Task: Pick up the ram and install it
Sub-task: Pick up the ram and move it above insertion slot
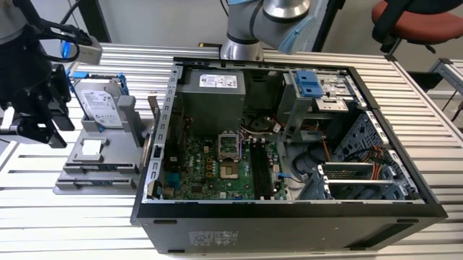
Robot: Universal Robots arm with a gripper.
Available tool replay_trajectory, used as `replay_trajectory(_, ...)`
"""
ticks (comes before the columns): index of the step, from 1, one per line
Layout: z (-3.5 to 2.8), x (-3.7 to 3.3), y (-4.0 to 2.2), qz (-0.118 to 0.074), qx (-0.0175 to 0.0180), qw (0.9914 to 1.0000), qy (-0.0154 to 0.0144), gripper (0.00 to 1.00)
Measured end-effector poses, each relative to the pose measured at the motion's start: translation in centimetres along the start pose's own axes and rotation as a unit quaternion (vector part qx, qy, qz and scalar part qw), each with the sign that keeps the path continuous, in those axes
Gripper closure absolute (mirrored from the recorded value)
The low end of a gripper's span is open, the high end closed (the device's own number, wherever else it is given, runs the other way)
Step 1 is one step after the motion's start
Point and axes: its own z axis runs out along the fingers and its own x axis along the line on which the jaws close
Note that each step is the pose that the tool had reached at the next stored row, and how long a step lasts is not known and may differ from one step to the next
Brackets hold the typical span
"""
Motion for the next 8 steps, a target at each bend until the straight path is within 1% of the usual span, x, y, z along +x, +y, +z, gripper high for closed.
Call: replay_trajectory(8, 0.82, 0.01, -0.14, 0.000, 0.0000, 1.00000, 0.0000, 0.00)
